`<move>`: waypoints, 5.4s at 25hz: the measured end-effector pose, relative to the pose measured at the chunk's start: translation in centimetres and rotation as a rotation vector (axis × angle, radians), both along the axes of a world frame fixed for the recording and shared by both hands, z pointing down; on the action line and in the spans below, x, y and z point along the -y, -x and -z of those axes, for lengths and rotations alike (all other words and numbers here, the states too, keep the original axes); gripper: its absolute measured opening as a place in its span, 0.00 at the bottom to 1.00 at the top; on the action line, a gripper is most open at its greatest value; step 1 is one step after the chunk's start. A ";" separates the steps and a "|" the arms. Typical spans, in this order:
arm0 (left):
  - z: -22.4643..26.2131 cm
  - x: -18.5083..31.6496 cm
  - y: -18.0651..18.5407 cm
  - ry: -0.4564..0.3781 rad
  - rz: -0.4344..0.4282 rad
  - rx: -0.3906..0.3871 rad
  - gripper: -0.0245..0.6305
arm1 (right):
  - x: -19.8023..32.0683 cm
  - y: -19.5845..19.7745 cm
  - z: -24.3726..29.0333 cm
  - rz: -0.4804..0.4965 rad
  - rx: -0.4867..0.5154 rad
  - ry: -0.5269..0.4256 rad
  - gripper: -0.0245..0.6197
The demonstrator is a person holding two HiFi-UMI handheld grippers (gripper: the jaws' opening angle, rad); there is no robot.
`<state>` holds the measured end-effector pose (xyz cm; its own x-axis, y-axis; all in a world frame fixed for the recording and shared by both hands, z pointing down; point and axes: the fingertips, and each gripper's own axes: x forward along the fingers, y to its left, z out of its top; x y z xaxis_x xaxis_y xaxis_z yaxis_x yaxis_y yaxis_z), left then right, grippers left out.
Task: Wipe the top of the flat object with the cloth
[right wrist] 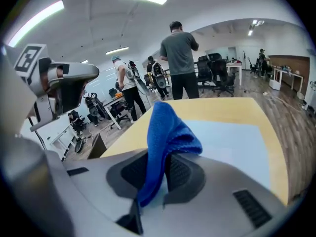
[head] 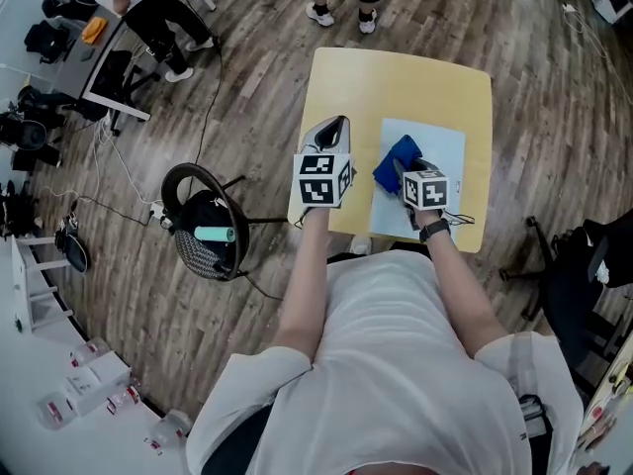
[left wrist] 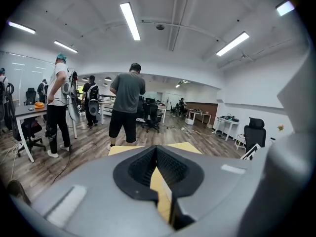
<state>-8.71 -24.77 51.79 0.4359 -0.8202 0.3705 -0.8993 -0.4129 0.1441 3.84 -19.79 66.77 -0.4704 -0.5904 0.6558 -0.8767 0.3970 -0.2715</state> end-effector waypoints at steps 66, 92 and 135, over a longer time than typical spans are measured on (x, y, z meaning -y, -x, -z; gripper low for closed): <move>-0.9 0.2 -8.7 0.009 -0.186 -0.024 0.05 | -8.7 -20.3 0.9 -0.394 -0.086 0.023 0.14; -0.8 -2.6 5.1 0.000 0.075 -0.017 0.05 | -8.5 4.7 -0.7 0.134 0.072 0.089 0.14; -1.4 -5.7 0.0 0.029 -0.023 -0.010 0.05 | -13.5 6.5 1.6 0.165 0.274 0.120 0.14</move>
<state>-8.73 -19.05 53.21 0.4582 -0.7989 0.3896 -0.8882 -0.4288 0.1654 -2.64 -6.30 65.20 -0.7215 -0.4180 0.5520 -0.6914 0.4783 -0.5414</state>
